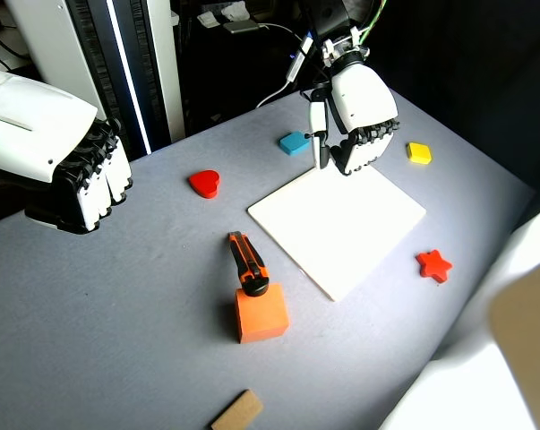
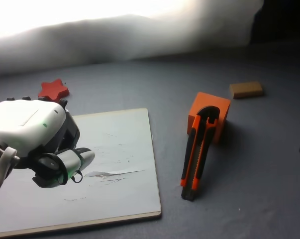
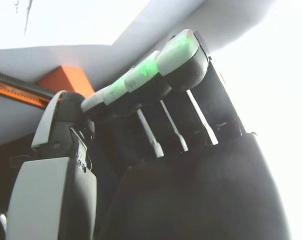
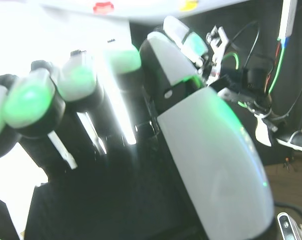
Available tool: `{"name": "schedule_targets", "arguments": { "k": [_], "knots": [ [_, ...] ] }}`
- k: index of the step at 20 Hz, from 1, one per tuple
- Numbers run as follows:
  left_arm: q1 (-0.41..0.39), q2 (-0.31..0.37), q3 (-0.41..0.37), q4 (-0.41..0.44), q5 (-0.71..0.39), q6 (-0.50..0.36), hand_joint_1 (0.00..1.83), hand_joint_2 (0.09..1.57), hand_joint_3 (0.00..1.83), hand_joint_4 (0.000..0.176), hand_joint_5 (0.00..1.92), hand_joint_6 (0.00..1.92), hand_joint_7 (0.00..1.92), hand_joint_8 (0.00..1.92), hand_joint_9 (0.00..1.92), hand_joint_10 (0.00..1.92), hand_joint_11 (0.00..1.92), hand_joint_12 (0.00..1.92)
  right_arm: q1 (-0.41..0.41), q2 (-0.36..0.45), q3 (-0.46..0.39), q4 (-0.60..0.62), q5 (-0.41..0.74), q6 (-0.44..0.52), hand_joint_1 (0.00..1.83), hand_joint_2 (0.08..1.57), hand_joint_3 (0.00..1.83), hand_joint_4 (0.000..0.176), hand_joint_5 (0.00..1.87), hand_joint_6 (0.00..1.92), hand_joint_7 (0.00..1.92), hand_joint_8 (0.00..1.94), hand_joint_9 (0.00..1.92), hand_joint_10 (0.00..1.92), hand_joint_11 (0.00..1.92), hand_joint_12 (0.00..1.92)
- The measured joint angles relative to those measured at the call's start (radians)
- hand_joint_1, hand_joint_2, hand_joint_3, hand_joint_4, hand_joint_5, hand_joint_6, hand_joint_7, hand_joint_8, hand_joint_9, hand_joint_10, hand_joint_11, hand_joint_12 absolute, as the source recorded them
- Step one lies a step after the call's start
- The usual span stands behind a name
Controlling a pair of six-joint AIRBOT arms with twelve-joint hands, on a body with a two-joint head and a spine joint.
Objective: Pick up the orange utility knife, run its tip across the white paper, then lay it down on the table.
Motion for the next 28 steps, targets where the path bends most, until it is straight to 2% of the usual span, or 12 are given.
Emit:
{"name": "schedule_targets", "arguments": {
  "k": [1,8,10,14,15,17,19,21,22,23,25,28],
  "knots": [
    [0.000,0.000,-0.002,-0.010,-0.010,0.007,0.18,1.32,0.01,0.000,0.15,0.05,0.41,0.05,0.42,0.80,0.26,1.51,0.000,-0.001,-0.001,-0.002,-0.012,-0.002,0.29,1.25,0.02,0.000,0.12,0.01,0.32,0.05,0.21,0.94,0.07,1.76],
    [0.018,0.000,0.010,-0.019,-0.062,0.002,0.17,1.32,0.00,0.000,0.11,0.00,0.37,0.00,0.40,0.71,0.26,1.52,0.067,-0.042,0.002,-0.026,-0.082,-0.069,0.31,1.28,0.01,0.000,0.10,0.01,0.30,0.01,0.14,1.08,0.06,1.77],
    [0.050,0.000,0.034,0.048,-0.074,-0.051,0.15,1.33,0.00,0.000,0.11,0.00,0.34,0.00,0.36,0.73,0.22,1.54,0.101,-0.088,0.046,-0.195,-0.059,-0.005,0.33,1.27,0.00,0.000,0.09,0.01,0.29,0.01,0.13,1.08,0.05,1.77],
    [0.092,0.000,0.037,0.061,-0.071,-0.090,0.07,1.35,0.01,0.000,0.08,0.00,0.24,0.00,0.25,0.65,0.07,1.52,0.108,-0.161,0.136,-0.385,-0.007,0.104,0.35,1.24,0.00,0.000,0.11,0.02,0.30,0.01,0.12,1.02,0.01,1.74],
    [0.106,0.000,0.038,0.068,-0.070,-0.106,0.06,1.34,0.00,0.023,0.11,0.00,0.22,0.00,0.23,0.54,0.00,1.53,0.123,-0.187,0.162,-0.469,0.006,0.160,0.32,1.24,0.00,0.000,0.12,0.02,0.32,0.01,0.12,0.91,0.00,1.64],
    [0.114,0.000,0.041,0.068,-0.064,-0.121,0.09,1.32,0.00,0.027,0.08,0.00,0.17,0.00,0.24,0.39,0.00,1.44,0.145,-0.241,0.212,-0.588,0.043,0.253,0.32,1.23,0.00,0.000,0.12,0.02,0.32,0.00,0.11,0.81,0.00,1.55],
    [0.117,-0.010,0.058,0.097,-0.068,-0.139,0.08,1.32,0.00,0.028,0.06,0.00,0.15,0.00,0.22,0.27,0.00,1.32,0.145,-0.309,0.252,-0.654,0.061,0.280,0.32,1.21,0.00,0.000,0.08,0.00,0.25,0.00,0.03,0.59,0.00,1.27],
    [0.126,-0.029,0.077,0.117,-0.067,-0.164,0.08,1.31,0.00,0.030,0.04,0.00,0.09,0.00,0.14,0.19,0.00,1.10,0.145,-0.367,0.286,-0.657,0.047,0.281,0.47,1.15,0.00,0.000,0.00,0.00,0.04,0.00,0.00,0.12,0.00,0.58],
    [0.126,-0.035,0.084,0.127,-0.065,-0.172,0.08,1.31,0.00,0.028,0.01,0.00,0.06,0.00,0.10,0.16,0.00,0.95,0.145,-0.391,0.307,-0.652,0.040,0.280,0.67,1.10,0.00,0.000,0.00,0.00,0.01,0.00,0.00,0.02,0.00,0.20],
    [0.124,-0.040,0.086,0.142,-0.062,-0.175,0.09,1.30,0.00,0.023,0.00,0.00,0.05,0.00,0.09,0.12,0.00,0.89,0.144,-0.417,0.326,-0.652,0.030,0.270,0.78,1.07,0.00,0.000,0.00,0.00,0.00,0.00,0.00,0.00,0.00,0.04],
    [0.118,-0.040,0.086,0.147,-0.060,-0.177,0.08,1.29,0.00,0.026,0.00,0.00,0.03,0.00,0.07,0.07,0.00,0.72,0.137,-0.455,0.348,-0.650,0.014,0.256,1.02,1.03,0.00,0.000,0.00,0.00,0.00,0.00,0.00,0.00,0.00,0.00],
    [0.114,-0.040,0.086,0.146,-0.061,-0.177,0.16,1.27,0.00,0.017,0.00,0.00,0.01,0.01,0.04,0.03,0.00,0.35,0.129,-0.521,0.369,-0.650,-0.028,0.253,1.08,1.04,0.00,0.000,0.00,0.00,0.00,0.00,0.00,0.00,0.00,0.00]
  ]
}}
